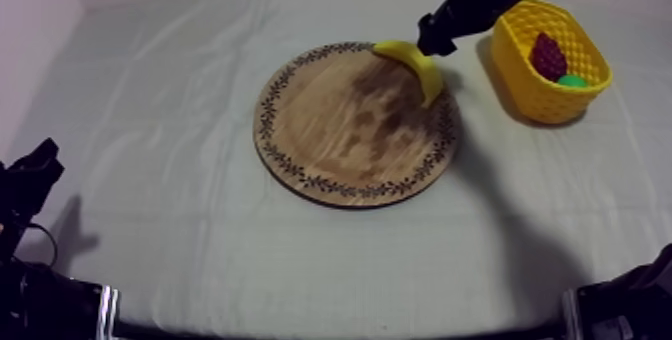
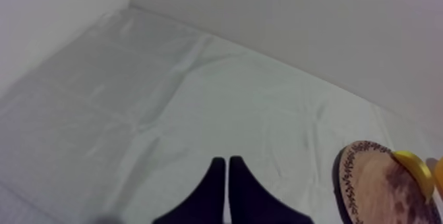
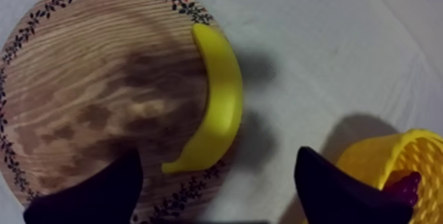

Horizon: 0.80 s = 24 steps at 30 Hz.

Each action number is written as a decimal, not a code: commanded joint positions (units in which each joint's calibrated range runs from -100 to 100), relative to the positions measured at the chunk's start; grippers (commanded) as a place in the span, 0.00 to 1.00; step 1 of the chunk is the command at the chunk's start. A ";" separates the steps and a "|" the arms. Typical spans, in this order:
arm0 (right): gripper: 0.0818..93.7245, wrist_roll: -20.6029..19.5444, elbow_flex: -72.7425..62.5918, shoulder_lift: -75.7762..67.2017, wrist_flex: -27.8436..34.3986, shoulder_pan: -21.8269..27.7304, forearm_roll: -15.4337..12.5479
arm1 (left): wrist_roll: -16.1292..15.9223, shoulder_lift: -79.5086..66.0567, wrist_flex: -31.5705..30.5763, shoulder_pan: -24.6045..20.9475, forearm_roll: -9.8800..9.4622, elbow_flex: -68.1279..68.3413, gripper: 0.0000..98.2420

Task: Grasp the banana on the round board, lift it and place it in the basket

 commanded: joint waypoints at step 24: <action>0.92 -5.95 -17.95 21.77 5.18 0.29 3.62 | 0.01 0.00 0.03 -0.03 0.01 0.00 0.00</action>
